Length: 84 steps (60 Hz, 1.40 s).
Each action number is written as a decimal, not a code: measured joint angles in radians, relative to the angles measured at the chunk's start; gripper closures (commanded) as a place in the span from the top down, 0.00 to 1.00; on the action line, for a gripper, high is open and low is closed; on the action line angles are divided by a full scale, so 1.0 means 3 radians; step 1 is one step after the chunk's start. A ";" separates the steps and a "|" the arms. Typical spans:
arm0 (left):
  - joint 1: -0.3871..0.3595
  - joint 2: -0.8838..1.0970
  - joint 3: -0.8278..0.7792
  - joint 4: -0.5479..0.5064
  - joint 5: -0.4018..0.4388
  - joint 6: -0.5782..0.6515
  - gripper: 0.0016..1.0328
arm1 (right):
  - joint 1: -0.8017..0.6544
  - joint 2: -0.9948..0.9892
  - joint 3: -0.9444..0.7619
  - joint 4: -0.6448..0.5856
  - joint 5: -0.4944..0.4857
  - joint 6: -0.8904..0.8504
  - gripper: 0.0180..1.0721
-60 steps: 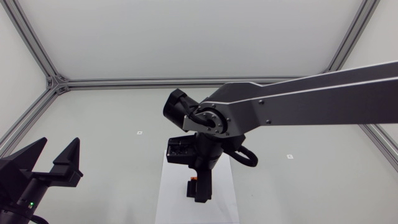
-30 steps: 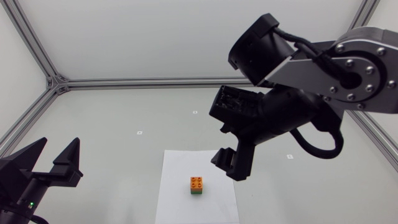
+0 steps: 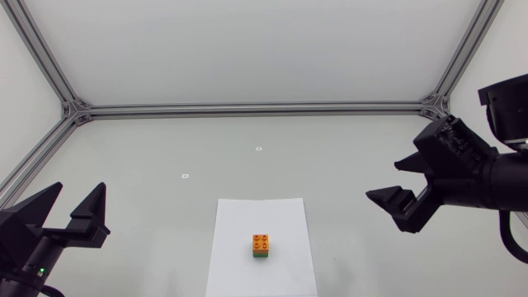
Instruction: Pick up the orange 2x2 brick with the right arm and stack it on top of the green 2x2 brick in the center
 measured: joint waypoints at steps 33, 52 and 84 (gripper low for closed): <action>0.0000 0.0000 0.0000 0.0001 0.0000 0.0000 0.96 | -0.0796 -0.1486 -0.1162 0.0776 0.0141 0.0179 0.95; 0.0000 0.0000 0.0000 0.0001 0.0001 -0.0001 0.96 | -0.0844 -0.1989 -0.1658 0.1378 0.0205 0.0585 0.95; -0.0001 0.0000 0.0000 0.0000 0.0000 0.0000 0.96 | -0.0935 -0.2698 -0.2378 0.2195 0.0300 0.1190 0.95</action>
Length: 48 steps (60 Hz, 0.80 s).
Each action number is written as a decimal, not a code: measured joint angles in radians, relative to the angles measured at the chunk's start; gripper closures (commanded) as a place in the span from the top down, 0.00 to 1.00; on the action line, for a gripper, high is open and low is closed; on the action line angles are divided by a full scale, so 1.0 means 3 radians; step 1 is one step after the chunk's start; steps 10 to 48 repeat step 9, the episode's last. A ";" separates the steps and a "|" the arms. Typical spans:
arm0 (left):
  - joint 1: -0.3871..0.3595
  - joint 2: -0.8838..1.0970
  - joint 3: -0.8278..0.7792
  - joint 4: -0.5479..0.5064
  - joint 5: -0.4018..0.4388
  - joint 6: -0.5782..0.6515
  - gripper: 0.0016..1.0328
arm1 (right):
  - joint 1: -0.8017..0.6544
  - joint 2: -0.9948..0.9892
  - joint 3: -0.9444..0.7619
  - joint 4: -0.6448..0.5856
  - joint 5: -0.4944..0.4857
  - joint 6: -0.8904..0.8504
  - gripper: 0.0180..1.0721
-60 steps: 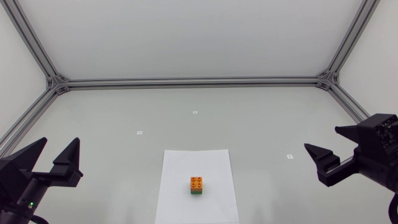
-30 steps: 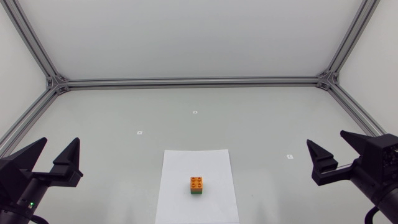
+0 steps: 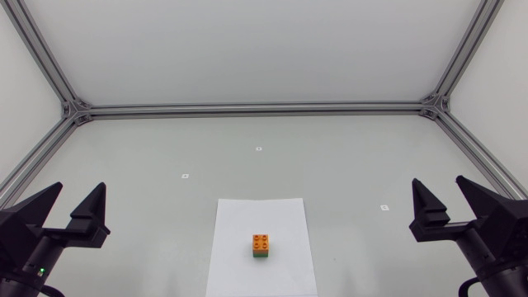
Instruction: Pick up the orange 2x2 brick with the right arm and stack it on top of the green 2x2 brick in the center
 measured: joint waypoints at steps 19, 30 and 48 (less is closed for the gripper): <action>0.0000 0.0000 0.0000 0.0000 0.0000 -0.0001 0.96 | -0.0011 -0.0005 0.0000 0.0000 0.0003 0.0010 0.95; 0.0000 0.0000 0.0000 0.0000 0.0000 -0.0001 0.96 | -0.0011 -0.0005 0.0000 0.0000 0.0003 0.0010 0.95; 0.0000 0.0000 0.0000 0.0000 0.0000 -0.0001 0.96 | -0.0011 -0.0005 0.0000 0.0000 0.0003 0.0010 0.95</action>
